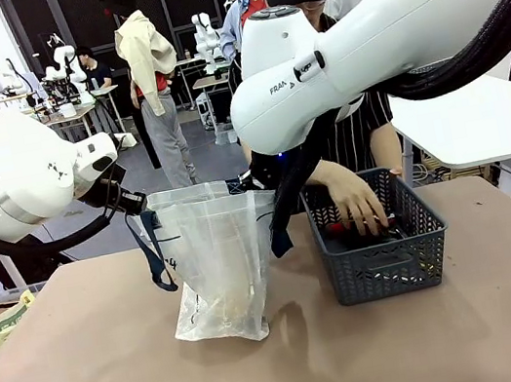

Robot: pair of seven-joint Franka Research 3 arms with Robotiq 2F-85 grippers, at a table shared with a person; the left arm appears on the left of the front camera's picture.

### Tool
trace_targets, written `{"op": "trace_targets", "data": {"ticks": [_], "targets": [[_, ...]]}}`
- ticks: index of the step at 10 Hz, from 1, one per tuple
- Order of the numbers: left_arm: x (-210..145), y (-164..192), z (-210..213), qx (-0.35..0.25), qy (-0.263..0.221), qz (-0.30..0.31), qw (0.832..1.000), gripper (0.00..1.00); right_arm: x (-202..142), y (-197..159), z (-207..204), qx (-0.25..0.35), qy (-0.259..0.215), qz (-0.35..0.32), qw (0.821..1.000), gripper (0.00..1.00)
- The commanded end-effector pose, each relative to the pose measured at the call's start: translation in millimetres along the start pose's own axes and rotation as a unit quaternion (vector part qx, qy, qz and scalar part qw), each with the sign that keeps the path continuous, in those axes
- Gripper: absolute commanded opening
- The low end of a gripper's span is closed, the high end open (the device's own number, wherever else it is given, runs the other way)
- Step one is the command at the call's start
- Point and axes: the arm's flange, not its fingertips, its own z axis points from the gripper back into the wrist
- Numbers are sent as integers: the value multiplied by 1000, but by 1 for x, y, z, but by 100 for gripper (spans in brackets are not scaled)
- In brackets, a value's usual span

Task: Transfer purchased items from the store into the shopping bag.
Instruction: Move the Reusable shopping bag to the right side of the table.

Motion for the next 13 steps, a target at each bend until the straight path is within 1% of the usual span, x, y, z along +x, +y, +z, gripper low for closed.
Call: {"op": "trace_targets", "data": {"ticks": [1, 13], "targets": [[-1, 0, 4, 2, -1, 3, 1000, 0, -4, -3, -1, 8, 3, -3, 1000, 0], [-1, 0, 4, 2, -1, 3, 1000, 0, -4, -3, -1, 8, 3, -3, 1000, 0]]}}
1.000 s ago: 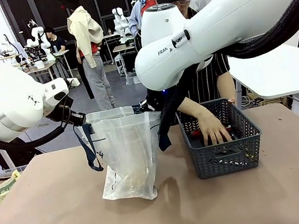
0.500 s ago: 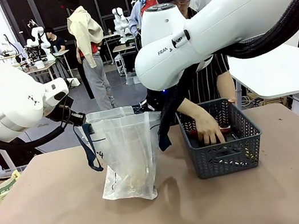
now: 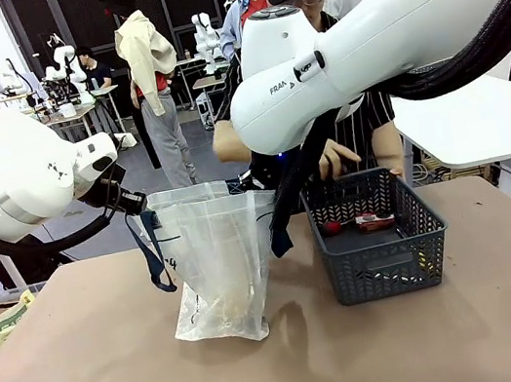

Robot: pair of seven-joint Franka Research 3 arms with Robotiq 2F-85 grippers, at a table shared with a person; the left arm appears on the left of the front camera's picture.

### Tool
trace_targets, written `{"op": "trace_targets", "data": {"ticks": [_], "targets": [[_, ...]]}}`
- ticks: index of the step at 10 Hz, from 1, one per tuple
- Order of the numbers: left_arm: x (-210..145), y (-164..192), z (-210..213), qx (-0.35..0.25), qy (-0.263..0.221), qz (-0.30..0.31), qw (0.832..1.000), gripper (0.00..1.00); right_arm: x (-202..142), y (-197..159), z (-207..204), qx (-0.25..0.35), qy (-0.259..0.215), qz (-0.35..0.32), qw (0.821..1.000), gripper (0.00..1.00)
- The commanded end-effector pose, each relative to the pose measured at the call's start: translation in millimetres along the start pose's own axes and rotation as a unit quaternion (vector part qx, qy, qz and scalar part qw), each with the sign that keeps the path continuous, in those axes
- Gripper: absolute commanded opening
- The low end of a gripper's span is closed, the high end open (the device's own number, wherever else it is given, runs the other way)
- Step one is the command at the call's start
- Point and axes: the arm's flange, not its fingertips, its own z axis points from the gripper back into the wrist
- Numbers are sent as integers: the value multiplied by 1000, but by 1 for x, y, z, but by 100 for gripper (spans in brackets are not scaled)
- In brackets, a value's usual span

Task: Transfer purchased items from the store into the shopping bag.
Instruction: Move the Reusable shopping bag to the right side of the table.

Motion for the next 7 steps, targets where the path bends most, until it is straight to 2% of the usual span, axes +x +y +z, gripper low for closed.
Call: {"op": "trace_targets", "data": {"ticks": [1, 7], "targets": [[-1, 0, 4, 2, -1, 3, 1000, 0, -4, -3, -1, 8, 3, -3, 1000, 0], [-1, 0, 4, 2, -1, 3, 1000, 0, -4, -3, -1, 8, 3, -3, 1000, 0]]}}
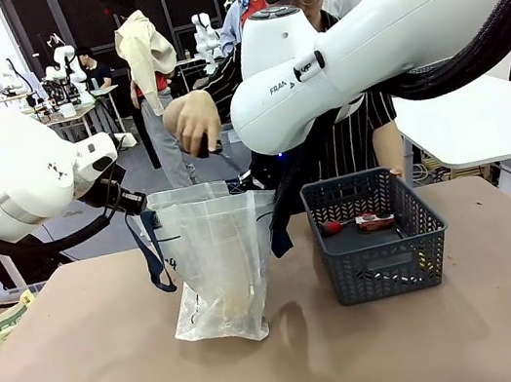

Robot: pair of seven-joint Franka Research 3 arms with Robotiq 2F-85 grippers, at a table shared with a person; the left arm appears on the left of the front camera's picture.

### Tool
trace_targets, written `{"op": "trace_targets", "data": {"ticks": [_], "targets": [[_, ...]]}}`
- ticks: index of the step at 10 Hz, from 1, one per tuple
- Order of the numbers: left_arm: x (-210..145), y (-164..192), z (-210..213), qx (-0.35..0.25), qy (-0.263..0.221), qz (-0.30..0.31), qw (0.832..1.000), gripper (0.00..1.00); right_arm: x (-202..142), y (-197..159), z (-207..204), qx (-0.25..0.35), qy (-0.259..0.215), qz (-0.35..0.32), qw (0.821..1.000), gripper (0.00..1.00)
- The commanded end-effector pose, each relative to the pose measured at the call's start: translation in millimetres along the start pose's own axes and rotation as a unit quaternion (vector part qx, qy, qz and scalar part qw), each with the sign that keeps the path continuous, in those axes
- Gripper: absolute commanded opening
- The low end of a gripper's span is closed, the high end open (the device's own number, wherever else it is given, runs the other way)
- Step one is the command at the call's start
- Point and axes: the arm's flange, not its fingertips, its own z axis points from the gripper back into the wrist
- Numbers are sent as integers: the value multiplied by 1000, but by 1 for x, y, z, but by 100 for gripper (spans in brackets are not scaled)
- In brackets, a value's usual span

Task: Transfer purchased items from the store into the shopping bag.
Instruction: Move the Reusable shopping bag to the right side of the table.

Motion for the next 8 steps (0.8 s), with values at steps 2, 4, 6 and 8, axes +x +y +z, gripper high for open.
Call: {"op": "trace_targets", "data": {"ticks": [2, 4, 6, 8], "targets": [[-1, 0, 4, 2, -1, 3, 1000, 0, -4, -3, -1, 8, 3, -3, 1000, 0], [-1, 0, 4, 2, -1, 3, 1000, 0, -4, -3, -1, 8, 3, -3, 1000, 0], [-1, 0, 4, 2, -1, 3, 1000, 0, -4, -3, -1, 8, 3, -3, 1000, 0], [-1, 0, 4, 2, -1, 3, 1000, 0, -4, -3, -1, 8, 3, -3, 1000, 0]]}}
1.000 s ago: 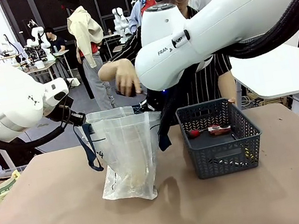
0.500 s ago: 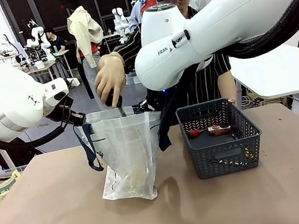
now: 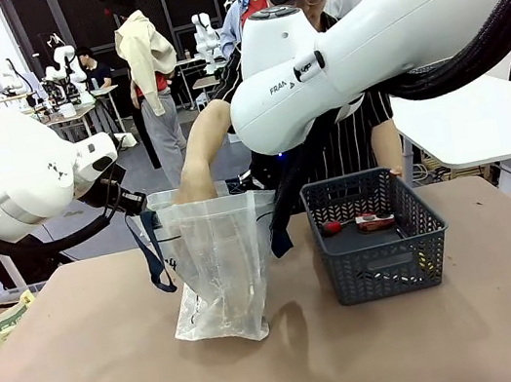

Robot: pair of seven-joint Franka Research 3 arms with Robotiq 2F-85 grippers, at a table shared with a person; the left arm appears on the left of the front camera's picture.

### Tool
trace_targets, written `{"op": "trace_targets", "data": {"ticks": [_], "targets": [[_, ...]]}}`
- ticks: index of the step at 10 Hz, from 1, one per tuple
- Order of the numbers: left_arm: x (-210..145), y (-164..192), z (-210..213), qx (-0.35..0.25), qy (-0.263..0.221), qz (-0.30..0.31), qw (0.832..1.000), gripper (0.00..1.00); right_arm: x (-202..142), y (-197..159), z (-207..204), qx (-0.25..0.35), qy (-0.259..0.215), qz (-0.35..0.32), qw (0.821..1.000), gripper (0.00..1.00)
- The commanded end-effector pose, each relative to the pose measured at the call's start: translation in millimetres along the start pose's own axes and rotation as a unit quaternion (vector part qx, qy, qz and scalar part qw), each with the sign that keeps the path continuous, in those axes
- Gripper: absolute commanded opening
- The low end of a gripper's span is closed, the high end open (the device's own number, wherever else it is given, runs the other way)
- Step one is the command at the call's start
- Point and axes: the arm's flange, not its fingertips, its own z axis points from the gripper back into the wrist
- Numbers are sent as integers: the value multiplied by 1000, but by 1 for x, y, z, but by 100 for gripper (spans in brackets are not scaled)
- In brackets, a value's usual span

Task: Transfer purchased items from the store into the shopping bag.
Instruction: Move the Reusable shopping bag to the right side of the table.

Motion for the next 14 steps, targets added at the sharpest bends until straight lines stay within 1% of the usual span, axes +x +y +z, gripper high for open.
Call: {"op": "trace_targets", "data": {"ticks": [1, 14], "targets": [[-1, 0, 4, 2, -1, 3, 1000, 0, -4, -4, -1, 8, 3, -3, 1000, 0], [-1, 0, 4, 2, -1, 3, 1000, 0, -4, -4, -1, 8, 3, -3, 1000, 0]]}}
